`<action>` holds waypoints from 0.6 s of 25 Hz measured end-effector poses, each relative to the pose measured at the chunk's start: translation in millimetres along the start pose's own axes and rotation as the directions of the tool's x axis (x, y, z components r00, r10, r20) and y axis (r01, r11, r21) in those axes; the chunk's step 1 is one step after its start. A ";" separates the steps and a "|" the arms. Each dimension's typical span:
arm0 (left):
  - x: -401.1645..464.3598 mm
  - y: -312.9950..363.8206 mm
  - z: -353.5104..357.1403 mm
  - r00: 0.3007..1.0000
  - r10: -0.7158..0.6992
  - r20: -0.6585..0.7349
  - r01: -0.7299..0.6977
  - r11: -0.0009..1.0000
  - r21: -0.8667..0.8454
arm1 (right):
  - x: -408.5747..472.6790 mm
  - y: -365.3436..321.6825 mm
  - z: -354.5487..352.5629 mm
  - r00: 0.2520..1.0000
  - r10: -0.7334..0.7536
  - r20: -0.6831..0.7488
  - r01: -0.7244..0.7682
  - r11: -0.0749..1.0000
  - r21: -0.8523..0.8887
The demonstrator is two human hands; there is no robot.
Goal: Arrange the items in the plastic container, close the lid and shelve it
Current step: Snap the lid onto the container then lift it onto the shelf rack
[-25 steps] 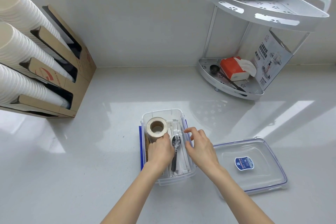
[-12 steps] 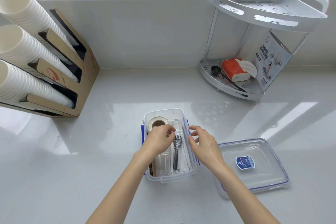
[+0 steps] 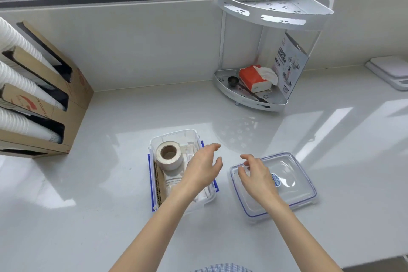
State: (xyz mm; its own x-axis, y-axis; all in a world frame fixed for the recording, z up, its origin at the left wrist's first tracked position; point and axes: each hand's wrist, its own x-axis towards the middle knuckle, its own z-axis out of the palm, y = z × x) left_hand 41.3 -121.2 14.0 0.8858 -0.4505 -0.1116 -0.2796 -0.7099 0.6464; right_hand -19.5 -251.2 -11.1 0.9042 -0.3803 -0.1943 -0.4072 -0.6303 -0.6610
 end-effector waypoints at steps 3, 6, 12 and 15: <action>5.4 14.6 22.0 0.994 0.026 0.108 -0.030 0.999 0.033 | -3.8 22.4 -16.2 0.995 0.102 -0.004 -0.102 0.993 -0.058; 14.7 20.0 41.2 0.977 0.010 0.215 -0.031 0.995 0.097 | -8.8 40.3 -27.9 0.977 0.212 -0.013 -0.212 0.967 -0.141; 18.5 25.4 70.0 0.944 -0.046 0.328 -0.042 0.966 0.255 | -25.7 62.7 -36.7 0.912 0.402 -0.085 -0.409 0.868 -0.281; 16.4 28.7 78.8 0.939 -0.076 0.335 -0.016 0.964 0.266 | -34.5 66.9 -33.7 0.886 0.463 -0.027 -0.457 0.862 -0.220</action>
State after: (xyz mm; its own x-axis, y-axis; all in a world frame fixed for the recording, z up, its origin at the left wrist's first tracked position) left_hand 18.6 -191.6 -28.8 0.7293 -0.5502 -0.4067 -0.3824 -0.8207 0.4245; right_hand -82.2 -303.0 -24.1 0.6089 -0.6471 -0.4588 -0.7927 -0.5180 -0.3215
